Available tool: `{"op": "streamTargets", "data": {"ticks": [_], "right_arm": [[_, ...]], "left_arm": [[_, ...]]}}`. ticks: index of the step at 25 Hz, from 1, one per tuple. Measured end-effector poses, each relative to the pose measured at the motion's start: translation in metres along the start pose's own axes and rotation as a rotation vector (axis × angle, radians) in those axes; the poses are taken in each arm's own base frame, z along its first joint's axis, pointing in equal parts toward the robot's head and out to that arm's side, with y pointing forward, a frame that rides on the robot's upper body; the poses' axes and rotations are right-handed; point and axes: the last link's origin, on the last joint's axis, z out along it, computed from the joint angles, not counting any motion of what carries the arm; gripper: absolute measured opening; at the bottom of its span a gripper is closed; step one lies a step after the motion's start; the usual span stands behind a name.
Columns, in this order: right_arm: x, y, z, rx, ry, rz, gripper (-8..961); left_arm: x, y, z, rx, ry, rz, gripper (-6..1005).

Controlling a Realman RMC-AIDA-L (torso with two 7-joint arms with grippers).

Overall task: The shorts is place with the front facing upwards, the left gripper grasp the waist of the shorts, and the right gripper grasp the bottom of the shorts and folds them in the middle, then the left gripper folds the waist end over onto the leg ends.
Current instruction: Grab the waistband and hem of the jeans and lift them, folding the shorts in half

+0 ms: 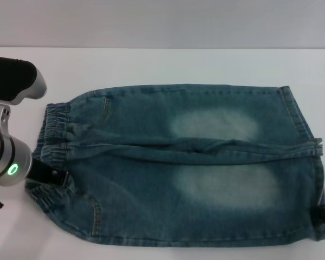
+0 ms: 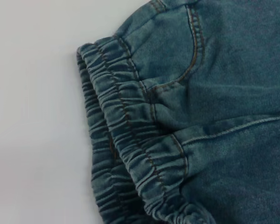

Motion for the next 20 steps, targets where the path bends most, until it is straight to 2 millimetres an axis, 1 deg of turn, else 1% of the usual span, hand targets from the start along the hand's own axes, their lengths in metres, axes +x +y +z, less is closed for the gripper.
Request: {"op": "streamTargets", "data": {"ticks": [2,10,20], "right_arm": [[-0.001,0.001,-0.001,-0.002,-0.008,-0.003,-2],[-0.014,0.009,-0.011,-0.028,-0.078,-0.021,24],[-0.033,0.008,-0.021,-0.034,-0.2,-0.027,57]], "left_arm": [[0.0,0.0,0.0,-0.001,0.002,0.001,70],[0.001,0.0,0.0,-0.001,0.008,-0.002,73],[0.006,-0.001,-0.002,-0.006,0.058,-0.011,77]]}}
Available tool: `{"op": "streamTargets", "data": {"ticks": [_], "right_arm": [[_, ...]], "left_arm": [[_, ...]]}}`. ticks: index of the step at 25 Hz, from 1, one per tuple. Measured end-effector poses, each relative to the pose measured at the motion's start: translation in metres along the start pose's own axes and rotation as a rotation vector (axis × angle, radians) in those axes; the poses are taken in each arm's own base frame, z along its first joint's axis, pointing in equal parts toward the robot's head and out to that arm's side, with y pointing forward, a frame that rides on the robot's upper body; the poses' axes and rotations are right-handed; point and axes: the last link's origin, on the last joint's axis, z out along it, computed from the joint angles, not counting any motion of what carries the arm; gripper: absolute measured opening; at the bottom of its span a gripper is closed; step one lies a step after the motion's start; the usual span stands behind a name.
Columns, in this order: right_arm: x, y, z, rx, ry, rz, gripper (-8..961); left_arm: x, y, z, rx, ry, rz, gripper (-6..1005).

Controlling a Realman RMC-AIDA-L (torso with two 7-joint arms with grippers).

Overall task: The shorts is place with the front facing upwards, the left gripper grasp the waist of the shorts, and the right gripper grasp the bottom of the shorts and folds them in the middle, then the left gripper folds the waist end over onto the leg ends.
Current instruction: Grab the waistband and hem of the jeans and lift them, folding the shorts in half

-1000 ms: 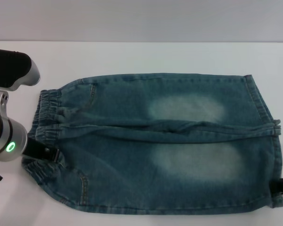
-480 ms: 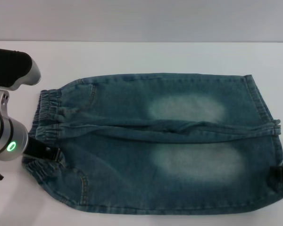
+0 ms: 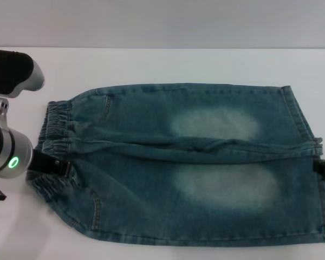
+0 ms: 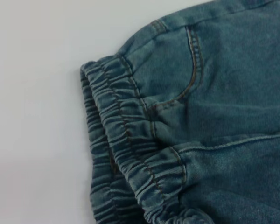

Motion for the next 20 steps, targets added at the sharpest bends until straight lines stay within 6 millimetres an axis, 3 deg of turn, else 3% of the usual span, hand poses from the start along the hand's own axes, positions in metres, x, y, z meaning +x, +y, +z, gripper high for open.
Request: {"op": "streamTargets", "data": {"ticks": [9,20], "right_arm": [[-0.009,0.003,-0.004,-0.018,-0.052,0.012,86],[0.019,-0.007,-0.01,0.022,0.142,0.047,122]], "left_arm": [[0.002,-0.006,0.0,0.004,0.033,-0.013,80],[0.002,-0.005,-0.001,0.002,0.03,0.004,85]]}}
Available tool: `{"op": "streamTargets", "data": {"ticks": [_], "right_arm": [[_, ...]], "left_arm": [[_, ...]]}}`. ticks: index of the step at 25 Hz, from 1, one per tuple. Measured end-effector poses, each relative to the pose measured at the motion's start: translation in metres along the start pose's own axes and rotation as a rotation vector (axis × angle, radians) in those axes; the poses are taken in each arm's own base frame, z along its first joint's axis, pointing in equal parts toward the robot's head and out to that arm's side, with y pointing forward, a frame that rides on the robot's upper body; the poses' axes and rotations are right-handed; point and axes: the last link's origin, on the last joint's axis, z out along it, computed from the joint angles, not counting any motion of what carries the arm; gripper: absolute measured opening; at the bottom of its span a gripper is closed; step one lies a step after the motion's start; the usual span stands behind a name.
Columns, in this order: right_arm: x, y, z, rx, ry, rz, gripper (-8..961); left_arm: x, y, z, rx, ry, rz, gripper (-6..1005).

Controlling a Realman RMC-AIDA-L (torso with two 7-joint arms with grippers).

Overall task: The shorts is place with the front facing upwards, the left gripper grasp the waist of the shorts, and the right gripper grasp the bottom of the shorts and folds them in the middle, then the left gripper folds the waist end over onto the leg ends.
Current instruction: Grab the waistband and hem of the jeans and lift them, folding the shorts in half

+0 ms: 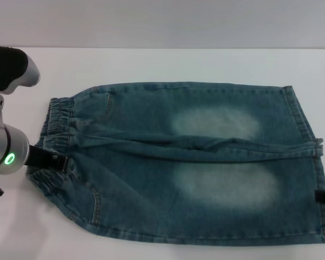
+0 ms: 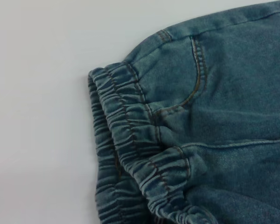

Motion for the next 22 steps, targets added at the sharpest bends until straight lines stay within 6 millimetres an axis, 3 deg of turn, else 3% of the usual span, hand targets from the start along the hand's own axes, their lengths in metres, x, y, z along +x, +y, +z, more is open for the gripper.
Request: {"op": "streamTargets", "data": {"ticks": [3,6,11,22], "right_arm": [[0.005,-0.002,-0.004,0.04,0.037,-0.018,132],[0.008,-0.004,-0.004,0.062,0.057,-0.017,347],[0.01,-0.006,-0.006,0.067,0.051,-0.009,460],[0.024,-0.006,0.015,0.051,0.121,0.009,460]], "left_arm": [[0.002,0.001,-0.001,0.0,0.001,0.004,86],[0.003,0.002,-0.001,-0.002,0.003,0.009,87],[0.004,0.003,-0.001,-0.004,-0.001,0.011,89],[0.004,0.004,-0.001,-0.006,-0.001,0.013,93]]}}
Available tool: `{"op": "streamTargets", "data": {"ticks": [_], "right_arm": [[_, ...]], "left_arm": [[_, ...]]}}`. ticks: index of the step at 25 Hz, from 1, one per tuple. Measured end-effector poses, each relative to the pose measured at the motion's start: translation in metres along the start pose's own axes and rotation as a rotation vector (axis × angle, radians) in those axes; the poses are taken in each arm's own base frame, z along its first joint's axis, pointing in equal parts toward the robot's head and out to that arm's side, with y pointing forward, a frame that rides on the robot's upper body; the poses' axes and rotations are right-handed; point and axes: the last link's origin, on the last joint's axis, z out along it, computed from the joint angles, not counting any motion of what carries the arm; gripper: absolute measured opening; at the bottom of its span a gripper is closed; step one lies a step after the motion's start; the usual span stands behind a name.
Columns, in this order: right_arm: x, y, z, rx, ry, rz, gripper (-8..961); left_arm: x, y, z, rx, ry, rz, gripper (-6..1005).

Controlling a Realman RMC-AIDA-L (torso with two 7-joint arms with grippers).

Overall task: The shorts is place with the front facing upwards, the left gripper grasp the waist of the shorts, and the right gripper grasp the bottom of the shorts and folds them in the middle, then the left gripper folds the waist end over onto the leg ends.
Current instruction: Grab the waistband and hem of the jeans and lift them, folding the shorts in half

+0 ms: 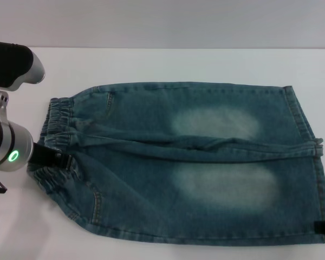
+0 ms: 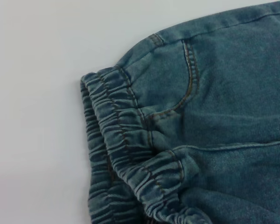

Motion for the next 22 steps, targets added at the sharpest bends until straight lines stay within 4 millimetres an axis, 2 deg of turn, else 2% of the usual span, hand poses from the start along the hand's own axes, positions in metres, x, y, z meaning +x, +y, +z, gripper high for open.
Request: {"op": "streamTargets", "data": {"ticks": [22], "right_arm": [[-0.0015,0.0032,0.0073,-0.008,0.017,-0.012,450]], "left_arm": [[0.0021,0.0015,0.0006,-0.001,0.001,0.009,102]]}}
